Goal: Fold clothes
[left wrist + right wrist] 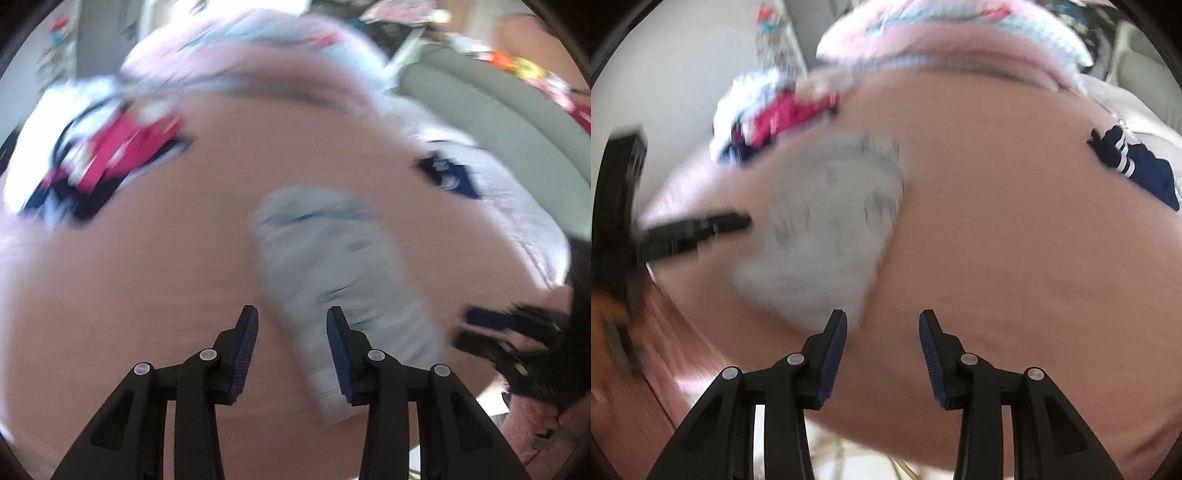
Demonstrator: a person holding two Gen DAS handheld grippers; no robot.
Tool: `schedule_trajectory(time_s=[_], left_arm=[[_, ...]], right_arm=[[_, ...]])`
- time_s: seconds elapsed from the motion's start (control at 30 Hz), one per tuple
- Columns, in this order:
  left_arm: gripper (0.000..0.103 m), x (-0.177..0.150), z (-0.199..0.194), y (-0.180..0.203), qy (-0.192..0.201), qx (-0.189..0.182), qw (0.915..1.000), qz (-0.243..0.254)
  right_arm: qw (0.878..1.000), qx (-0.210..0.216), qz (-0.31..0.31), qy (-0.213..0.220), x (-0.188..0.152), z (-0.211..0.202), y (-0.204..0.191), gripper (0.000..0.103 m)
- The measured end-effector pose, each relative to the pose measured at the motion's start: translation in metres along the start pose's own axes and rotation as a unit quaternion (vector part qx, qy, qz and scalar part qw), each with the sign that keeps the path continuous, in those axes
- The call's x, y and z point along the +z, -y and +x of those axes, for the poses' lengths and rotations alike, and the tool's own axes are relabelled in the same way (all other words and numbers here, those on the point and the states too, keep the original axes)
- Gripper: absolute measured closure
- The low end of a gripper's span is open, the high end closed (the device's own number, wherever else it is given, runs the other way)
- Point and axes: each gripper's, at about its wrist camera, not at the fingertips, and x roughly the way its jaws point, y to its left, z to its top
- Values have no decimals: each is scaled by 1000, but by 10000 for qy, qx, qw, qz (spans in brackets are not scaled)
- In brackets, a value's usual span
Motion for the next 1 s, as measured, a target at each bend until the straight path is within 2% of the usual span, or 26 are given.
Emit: schedule_trajectory(time_s=[0.03, 0.13, 0.2, 0.23, 0.3, 0.33, 0.4, 0.47, 0.5, 0.57, 0.63, 0.67, 0.77, 1.0], left_arm=[[69, 0, 7, 13, -76, -194, 9996, 170], [69, -1, 41, 39, -582, -260, 9964, 558], [64, -3, 60, 45, -780, 60, 9927, 916], [64, -2, 61, 44, -736, 121, 9928, 933], [70, 6, 61, 29, -774, 146, 9957, 493], [72, 9, 60, 23, -761, 241, 9962, 340], [72, 13, 57, 10, -720, 577, 9957, 86], [72, 13, 46, 2, -591, 331, 9975, -219], [72, 15, 38, 4, -435, 98, 9986, -270], [72, 15, 28, 19, -265, -291, 9992, -90], [72, 8, 27, 39, -370, -474, 9980, 190], [72, 3, 27, 47, -470, -511, 9971, 325], [72, -9, 40, 55, -805, -314, 9950, 506], [72, -8, 55, 46, -894, -420, 9950, 136]], right_arm=[[9999, 41, 82, 103, 6, 0, -1, 62], [9996, -72, 27, -272, 12, 25, -6, 62], [9989, -71, 135, -434, 3, 37, -1, 62], [9988, -31, 238, -429, 0, 35, 3, 64], [9982, -69, 337, -492, -6, 32, 9, 64], [9978, -244, 241, -575, -11, 30, 8, 70], [9966, -569, -157, -578, -23, 25, -3, 72], [9950, -720, -426, -537, -26, 18, -14, 70], [9959, -648, -390, -496, -25, 15, -16, 70], [9994, -103, 6, -337, -20, 9, -8, 70], [9995, 127, 233, -155, -13, 6, -6, 69], [9991, 227, 334, -103, -10, 6, -4, 69], [9975, 361, 509, -337, -7, 22, -3, 69], [9958, 481, 452, -639, -12, 51, -2, 69]])
